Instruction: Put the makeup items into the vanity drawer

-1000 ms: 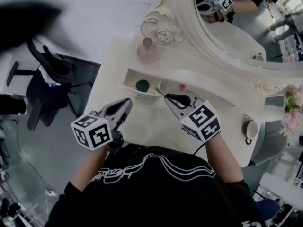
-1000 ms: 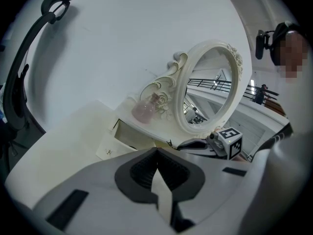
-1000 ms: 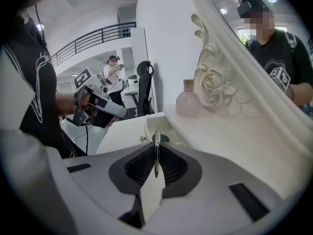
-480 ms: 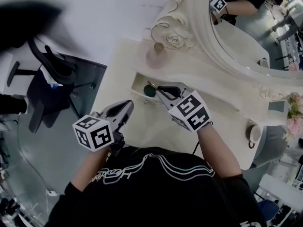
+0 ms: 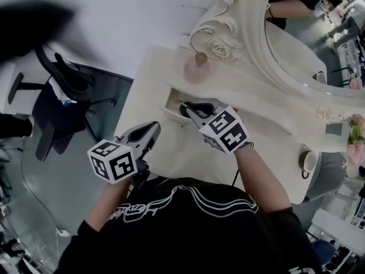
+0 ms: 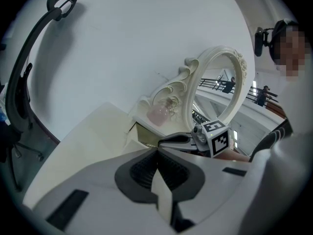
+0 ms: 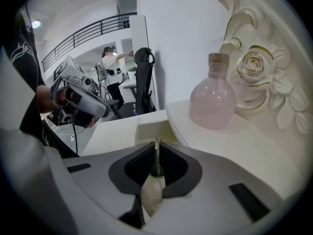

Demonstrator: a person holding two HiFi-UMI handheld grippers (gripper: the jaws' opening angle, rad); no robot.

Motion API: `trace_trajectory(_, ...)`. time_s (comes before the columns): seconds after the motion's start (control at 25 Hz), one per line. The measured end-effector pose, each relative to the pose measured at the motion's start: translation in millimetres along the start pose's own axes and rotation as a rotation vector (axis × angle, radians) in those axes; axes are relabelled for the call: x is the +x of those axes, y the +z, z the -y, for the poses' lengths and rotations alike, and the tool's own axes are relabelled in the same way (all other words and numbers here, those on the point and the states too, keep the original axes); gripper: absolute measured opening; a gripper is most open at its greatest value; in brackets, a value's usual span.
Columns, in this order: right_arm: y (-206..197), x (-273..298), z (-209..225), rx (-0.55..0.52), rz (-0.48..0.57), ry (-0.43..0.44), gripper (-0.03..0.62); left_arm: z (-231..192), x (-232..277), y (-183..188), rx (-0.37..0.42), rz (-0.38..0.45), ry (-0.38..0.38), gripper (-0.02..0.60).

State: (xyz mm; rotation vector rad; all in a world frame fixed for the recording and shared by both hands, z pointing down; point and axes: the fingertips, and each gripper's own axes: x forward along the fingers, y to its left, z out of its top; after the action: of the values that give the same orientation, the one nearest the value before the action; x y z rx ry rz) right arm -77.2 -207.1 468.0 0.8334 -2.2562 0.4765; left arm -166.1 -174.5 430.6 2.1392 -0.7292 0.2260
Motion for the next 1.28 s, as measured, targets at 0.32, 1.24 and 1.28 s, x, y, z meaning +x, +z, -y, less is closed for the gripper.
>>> trace_trajectory(0.32,4.0,-5.5,-0.9,0.007,0.011,0.009,0.052,-4.2,-1.9,3.7,-0.007,0.004,-0.003,0.021)
trace_trajectory(1.24,-66.1,-115.5,17.5,0.171,0.137,-0.116,0.118,52.8,32.6,-23.8,0.034,-0.044,-0.048,0.021)
trace_trajectory(1.28,-73.0,-116.8,19.3,0.181,0.13,-0.128,0.118,55.8,34.4,-26.6,0.035,-0.049,-0.049,0.021)
